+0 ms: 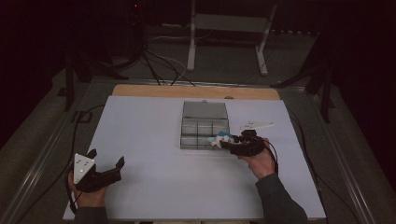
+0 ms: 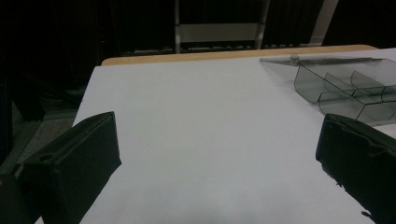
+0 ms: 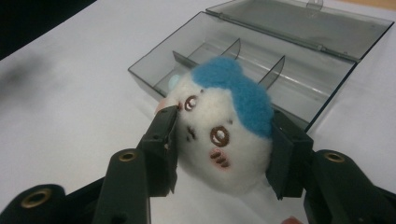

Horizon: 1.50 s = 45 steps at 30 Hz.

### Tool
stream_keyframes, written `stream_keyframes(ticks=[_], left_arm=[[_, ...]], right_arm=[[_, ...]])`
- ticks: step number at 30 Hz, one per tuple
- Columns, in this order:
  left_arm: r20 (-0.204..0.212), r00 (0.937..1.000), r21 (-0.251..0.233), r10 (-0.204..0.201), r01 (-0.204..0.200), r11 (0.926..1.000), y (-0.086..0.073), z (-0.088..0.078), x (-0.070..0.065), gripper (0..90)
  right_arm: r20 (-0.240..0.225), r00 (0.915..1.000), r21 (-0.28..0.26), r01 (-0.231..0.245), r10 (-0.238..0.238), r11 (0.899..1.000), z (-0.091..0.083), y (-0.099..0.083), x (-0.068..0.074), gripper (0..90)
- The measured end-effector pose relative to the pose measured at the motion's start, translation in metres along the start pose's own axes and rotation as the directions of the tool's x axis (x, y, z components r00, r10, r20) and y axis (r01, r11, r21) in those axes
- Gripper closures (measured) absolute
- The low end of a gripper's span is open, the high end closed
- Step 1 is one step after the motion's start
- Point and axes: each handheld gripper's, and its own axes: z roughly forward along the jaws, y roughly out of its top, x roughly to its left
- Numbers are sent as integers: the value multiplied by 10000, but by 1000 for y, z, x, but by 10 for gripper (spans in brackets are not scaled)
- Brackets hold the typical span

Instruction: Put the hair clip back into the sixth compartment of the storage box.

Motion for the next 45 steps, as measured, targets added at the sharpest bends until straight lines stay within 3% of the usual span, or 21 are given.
stream_keyframes(ticks=[17, 45], left_arm=[[-13, 10000, 1, -1, 1, 10000, 0, 0, 0, 8], [-61, 10000, 79, 55, -54, 10000, 0, 0, 0, 8]], right_arm=[[-93, 9998, -15, 173, -173, 9998, 10, 15, -8, 508], [-206, 9996, 141, 176, -173, 9997, 26, 14, -14, 505]])
